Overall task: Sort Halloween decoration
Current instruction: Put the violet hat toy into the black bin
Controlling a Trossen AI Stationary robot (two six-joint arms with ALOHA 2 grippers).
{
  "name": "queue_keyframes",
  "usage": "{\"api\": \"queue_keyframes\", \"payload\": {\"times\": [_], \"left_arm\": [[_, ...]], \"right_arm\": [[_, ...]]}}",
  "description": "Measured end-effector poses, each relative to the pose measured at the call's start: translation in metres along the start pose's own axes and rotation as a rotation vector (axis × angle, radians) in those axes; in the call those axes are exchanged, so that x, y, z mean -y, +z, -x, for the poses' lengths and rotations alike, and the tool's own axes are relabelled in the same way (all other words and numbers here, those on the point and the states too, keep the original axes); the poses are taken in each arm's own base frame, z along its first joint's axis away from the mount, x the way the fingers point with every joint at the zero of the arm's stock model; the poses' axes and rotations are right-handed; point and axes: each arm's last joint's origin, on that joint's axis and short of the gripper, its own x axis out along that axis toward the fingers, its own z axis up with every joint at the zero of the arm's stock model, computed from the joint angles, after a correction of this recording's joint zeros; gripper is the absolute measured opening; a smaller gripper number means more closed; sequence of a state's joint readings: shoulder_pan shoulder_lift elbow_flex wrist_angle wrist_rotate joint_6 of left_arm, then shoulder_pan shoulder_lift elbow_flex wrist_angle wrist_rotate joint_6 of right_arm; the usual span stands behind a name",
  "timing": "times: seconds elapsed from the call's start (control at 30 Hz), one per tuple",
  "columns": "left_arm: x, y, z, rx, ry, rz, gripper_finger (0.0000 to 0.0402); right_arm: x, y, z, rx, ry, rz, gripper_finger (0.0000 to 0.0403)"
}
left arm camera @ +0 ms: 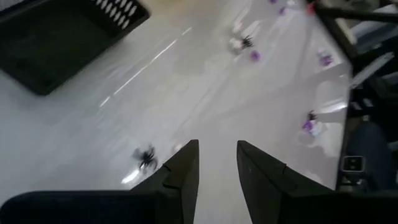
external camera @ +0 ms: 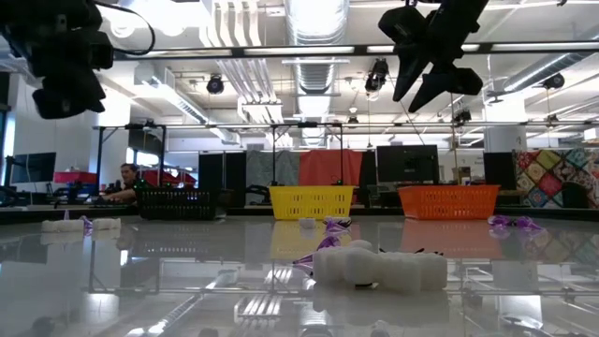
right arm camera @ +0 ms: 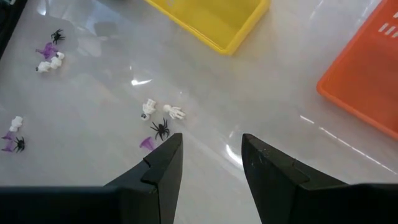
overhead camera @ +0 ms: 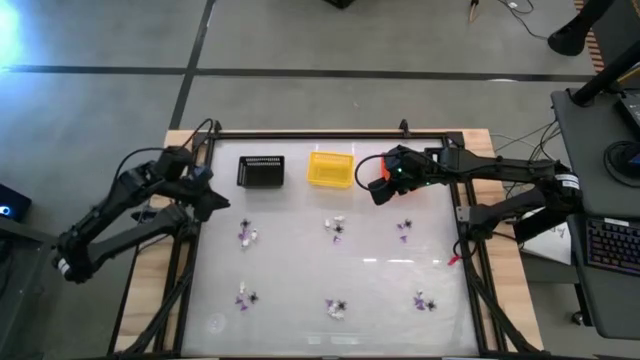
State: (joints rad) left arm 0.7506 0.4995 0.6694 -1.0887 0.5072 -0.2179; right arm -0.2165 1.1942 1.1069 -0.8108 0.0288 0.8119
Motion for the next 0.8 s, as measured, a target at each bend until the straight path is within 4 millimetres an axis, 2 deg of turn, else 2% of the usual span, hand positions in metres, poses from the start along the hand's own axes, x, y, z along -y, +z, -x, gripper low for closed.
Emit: {"api": "queue_keyframes", "payload": {"times": [0.27, 0.47, 0.67, 0.8], "left_arm": [[0.015, 0.007, 0.003, -0.089, 0.058, 0.064, 0.0091], [0.03, 0.017, 0.003, -0.189, 0.2, 0.001, 0.0091], [0.044, 0.018, -0.012, -0.275, 0.202, -0.115, 0.0091], [0.048, 0.013, -0.029, -0.297, 0.185, -0.133, 0.0091]], "right_arm": [[0.0, 0.0, 0.0, 0.006, -0.006, 0.002, 0.0155], [0.001, 0.001, 0.0, 0.019, -0.018, 0.002, 0.0155], [0.001, 0.001, 0.0, 0.02, -0.019, 0.001, 0.0155], [0.001, 0.001, 0.0, 0.025, -0.023, 0.001, 0.0155]]}}
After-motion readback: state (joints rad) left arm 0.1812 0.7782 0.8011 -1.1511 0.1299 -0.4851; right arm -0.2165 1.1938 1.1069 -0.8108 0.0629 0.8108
